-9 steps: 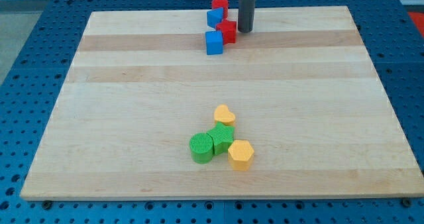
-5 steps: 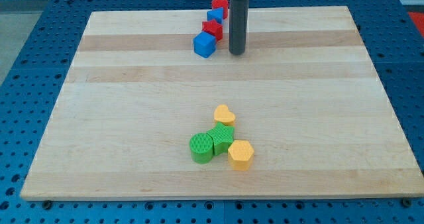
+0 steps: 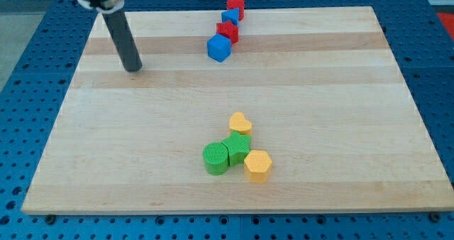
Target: Nudge the blue cube right a bit
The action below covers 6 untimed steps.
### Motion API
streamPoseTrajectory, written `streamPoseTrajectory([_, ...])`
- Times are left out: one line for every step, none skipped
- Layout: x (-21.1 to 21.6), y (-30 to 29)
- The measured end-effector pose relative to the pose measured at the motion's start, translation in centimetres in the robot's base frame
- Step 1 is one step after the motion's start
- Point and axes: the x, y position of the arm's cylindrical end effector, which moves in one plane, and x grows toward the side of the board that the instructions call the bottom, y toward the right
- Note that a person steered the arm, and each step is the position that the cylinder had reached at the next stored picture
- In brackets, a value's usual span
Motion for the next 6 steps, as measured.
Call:
streamPoseTrajectory([-0.8,2.4])
streamPoseTrajectory([-1.3,5.3])
streamPoseTrajectory([-4.6,5.6])
streamPoseTrajectory([-3.4,7.1])
streamPoseTrajectory([-1.9,9.2])
streamPoseTrajectory([-3.5,9.6])
